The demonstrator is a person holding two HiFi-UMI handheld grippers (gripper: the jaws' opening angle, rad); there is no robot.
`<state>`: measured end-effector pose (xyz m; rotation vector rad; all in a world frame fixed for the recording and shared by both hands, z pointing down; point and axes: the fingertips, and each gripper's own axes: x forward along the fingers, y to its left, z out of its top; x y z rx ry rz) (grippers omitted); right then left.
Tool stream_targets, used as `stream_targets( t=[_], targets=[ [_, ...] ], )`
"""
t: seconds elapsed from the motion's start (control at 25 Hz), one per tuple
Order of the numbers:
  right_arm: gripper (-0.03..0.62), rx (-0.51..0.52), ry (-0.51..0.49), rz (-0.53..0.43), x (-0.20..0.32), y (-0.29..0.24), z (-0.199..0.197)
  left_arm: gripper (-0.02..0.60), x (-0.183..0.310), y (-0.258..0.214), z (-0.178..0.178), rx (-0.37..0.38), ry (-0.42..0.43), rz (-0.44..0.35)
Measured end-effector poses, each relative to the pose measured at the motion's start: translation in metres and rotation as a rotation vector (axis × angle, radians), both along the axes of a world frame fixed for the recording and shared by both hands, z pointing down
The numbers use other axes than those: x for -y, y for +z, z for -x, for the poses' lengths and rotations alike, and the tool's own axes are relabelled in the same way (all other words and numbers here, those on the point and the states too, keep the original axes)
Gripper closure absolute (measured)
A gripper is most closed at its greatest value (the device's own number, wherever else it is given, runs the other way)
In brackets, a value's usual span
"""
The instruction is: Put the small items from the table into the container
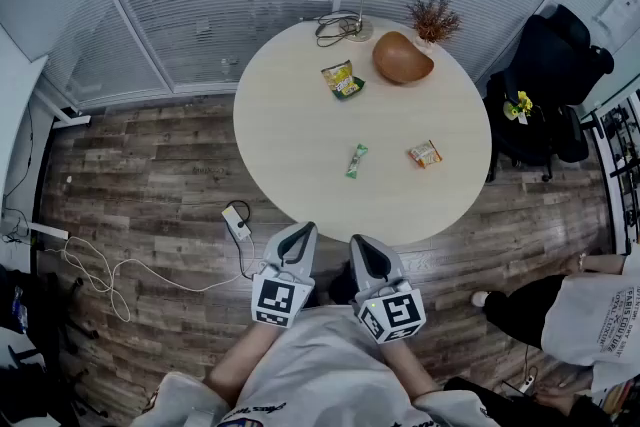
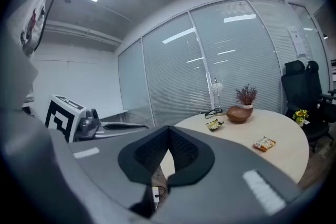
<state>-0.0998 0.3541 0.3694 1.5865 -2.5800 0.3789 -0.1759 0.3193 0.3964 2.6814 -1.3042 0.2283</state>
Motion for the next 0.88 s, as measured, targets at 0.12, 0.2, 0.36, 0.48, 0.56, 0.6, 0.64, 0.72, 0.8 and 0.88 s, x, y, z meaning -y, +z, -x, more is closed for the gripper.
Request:
stream_targets(
  t=[0.12,0.2,0.36,0.48,0.56,0.6,0.64,0.72,0.8,0.88],
  targets=[
    [0.592,0.0,0.004,0.003,0.003,0.001,-0.004,0.588,0.003,0.001,-0.004,-0.001,0.004,0.002],
    [0.592,0.0,0.006,0.01,0.004,0.003,-0.005,0.588,0.004,0.001,-0.005,-0.002,0.008,0.003],
    [0.591,0.032,0.012,-0.009,0.005,-0.002,-0.008,0.588,0.006,0.002,-0.008,0.001,0.014,0.006],
    [0.591,0.05,0.012,-0.006,0.009,-0.003,-0.01,0.588,0.012,0.004,-0.011,0.002,0.021,0.014],
    [0.591,0.054,0.018,0.005,0.011,0.0,-0.014,0.588,0.016,0.005,-0.016,0.002,0.03,0.019],
    [0.591,0.055,0.025,0.01,0.013,0.001,-0.017,0.588,0.019,0.005,-0.02,0.002,0.036,0.02],
    [0.591,0.056,0.034,0.014,0.016,0.003,-0.022,0.588,0.022,0.006,-0.024,0.004,0.043,0.022],
    [0.591,0.061,0.054,0.023,0.025,0.007,-0.033,0.588,0.031,0.008,-0.034,0.007,0.056,0.028],
    [0.591,0.068,0.069,0.039,0.038,0.014,-0.046,0.588,0.041,0.011,-0.043,0.012,0.063,0.036],
    [0.591,0.071,0.077,0.053,0.052,0.02,-0.058,0.588,0.052,0.014,-0.051,0.02,0.064,0.047]
  ],
)
